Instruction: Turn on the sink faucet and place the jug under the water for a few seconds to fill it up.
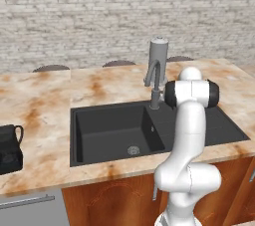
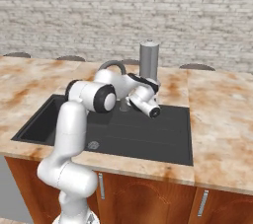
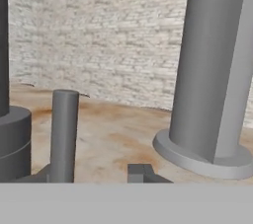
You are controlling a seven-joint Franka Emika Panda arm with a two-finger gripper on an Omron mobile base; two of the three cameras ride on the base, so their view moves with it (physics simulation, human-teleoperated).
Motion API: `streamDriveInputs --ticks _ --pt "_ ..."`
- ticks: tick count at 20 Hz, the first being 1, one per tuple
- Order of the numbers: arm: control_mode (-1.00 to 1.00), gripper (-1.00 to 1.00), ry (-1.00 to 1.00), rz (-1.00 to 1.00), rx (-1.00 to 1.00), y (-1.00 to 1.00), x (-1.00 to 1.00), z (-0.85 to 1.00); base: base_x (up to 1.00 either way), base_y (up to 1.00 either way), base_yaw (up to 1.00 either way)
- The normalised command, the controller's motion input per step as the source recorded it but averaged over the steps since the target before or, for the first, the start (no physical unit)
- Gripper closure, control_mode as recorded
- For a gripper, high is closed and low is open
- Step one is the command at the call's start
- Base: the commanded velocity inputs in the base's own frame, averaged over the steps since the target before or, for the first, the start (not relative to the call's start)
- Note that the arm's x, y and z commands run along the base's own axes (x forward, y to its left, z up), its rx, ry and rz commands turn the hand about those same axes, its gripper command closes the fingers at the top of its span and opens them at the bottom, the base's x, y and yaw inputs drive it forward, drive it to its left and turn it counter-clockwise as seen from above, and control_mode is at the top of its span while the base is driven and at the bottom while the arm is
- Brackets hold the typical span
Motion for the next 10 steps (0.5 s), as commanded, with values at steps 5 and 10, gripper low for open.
streamDriveInputs --ticks 5,10 --pt "-1.00 1.00 0.06 -0.18 0.00 -0.34 0.14 -0.10 0.00 0.00 0.00" --pt "-1.00 1.00 0.05 -0.15 0.00 -0.53 0.14 -0.08 0.00 0.00 0.00"
